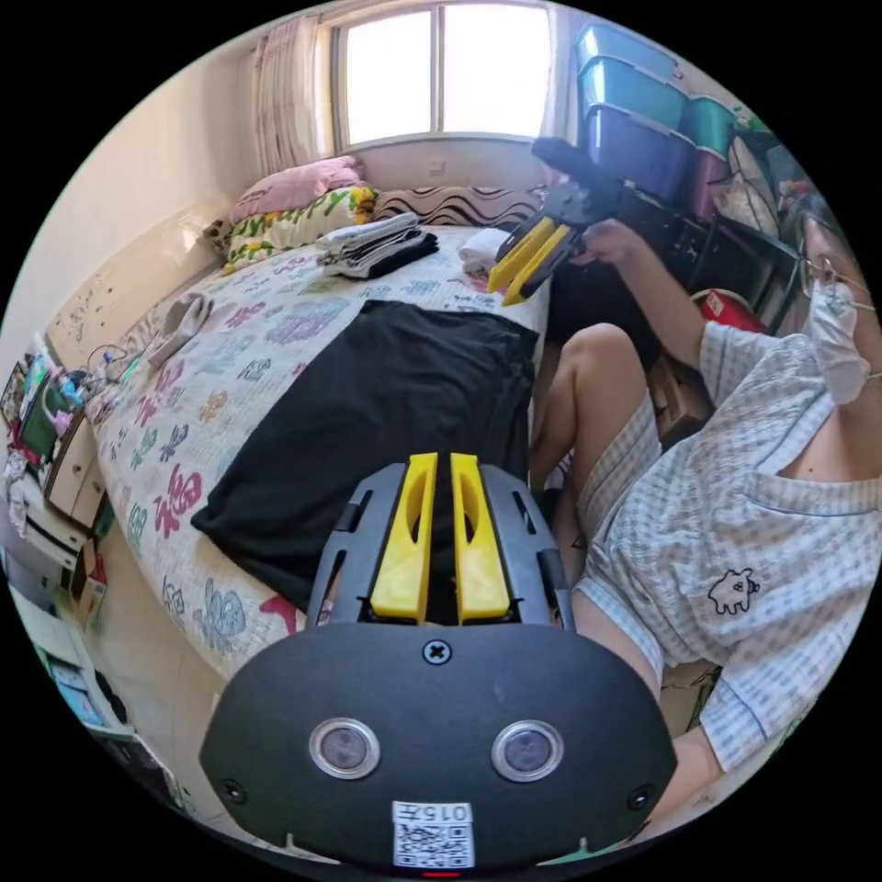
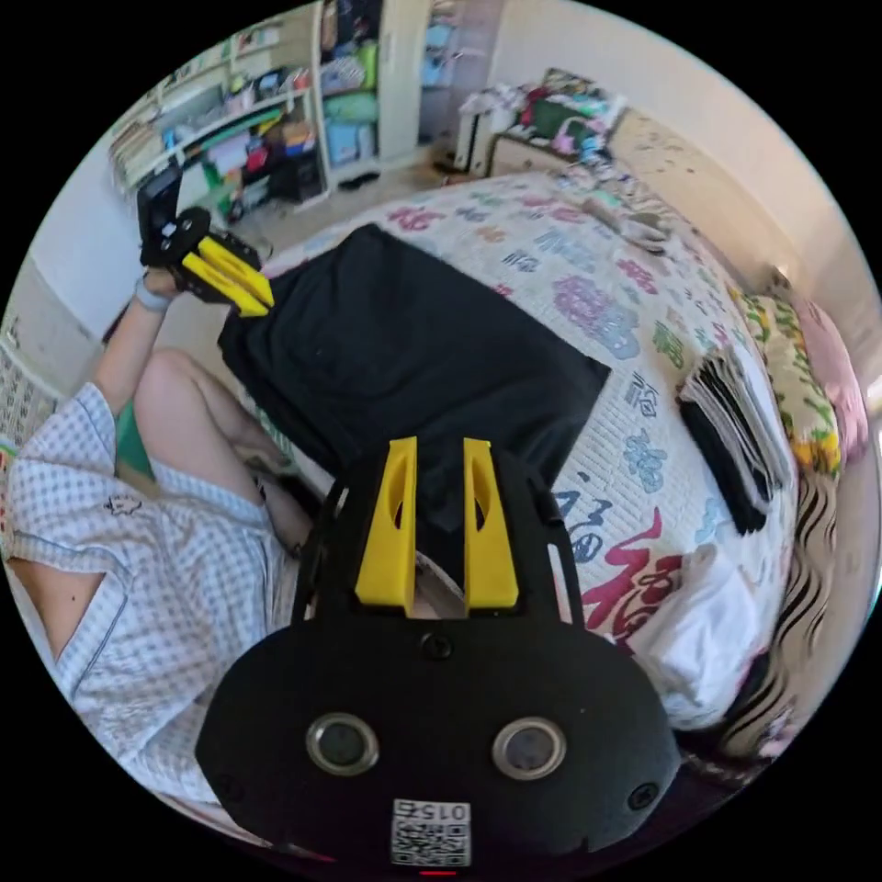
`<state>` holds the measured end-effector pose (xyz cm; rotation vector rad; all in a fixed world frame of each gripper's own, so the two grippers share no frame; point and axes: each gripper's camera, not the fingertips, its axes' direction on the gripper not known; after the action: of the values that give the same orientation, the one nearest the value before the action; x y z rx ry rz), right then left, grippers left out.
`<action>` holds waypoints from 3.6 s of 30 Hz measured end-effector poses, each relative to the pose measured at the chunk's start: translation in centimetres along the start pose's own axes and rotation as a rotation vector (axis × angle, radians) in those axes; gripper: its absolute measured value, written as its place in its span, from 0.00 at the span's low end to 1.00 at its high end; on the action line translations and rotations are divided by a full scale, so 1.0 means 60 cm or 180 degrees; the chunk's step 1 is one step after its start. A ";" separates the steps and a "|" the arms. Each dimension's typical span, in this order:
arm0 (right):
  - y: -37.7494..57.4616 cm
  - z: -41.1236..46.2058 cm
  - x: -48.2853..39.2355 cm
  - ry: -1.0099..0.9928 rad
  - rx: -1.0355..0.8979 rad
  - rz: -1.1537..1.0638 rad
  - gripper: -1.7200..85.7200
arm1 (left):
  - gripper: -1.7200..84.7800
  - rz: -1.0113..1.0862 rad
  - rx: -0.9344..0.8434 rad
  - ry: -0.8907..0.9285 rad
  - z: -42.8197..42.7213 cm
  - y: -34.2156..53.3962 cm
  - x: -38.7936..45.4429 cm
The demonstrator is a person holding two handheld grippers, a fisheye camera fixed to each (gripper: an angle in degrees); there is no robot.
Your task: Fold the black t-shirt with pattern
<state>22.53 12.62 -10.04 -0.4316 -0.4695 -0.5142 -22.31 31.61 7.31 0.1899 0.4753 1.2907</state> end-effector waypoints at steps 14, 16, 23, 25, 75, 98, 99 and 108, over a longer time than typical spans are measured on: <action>0.226 0.078 0.201 -0.0640 -0.0121 0.0720 0.13 | 0.10 -0.0509 -0.0317 -0.0101 0.349 -0.450 -0.186; 0.241 0.074 0.212 -0.0655 -0.0028 0.0718 0.13 | 0.10 -0.0630 -0.0519 -0.0159 0.409 -0.483 -0.208; 0.288 0.071 0.240 -0.0782 -0.0053 0.0604 0.11 | 0.09 -0.1069 -0.0892 -0.0024 0.532 -0.516 -0.267; 0.297 0.070 0.246 -0.0822 -0.0054 0.0583 0.10 | 0.07 -0.1015 -0.0883 -0.0087 0.534 -0.516 -0.268; 0.057 0.109 -0.034 -0.2131 0.0065 -0.1728 0.01 | 0.01 -0.2153 0.1313 0.0605 -0.122 0.065 -0.523; -0.066 0.256 -0.121 -0.2289 -0.0310 -0.1790 0.02 | 0.12 -0.2675 0.0478 0.0910 -0.087 0.124 -0.557; -0.068 0.258 -0.123 -0.2275 -0.0316 -0.1792 0.02 | 0.12 -0.2680 0.0424 0.0883 -0.080 0.118 -0.556; -0.109 0.245 -0.142 -0.2536 0.0006 -0.1795 0.02 | 0.02 -0.2474 0.0610 0.0742 -0.115 0.062 -0.535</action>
<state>7.74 17.91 -0.84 -0.4950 -1.3824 -0.8811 -34.93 1.20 10.13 0.0032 0.7789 0.5045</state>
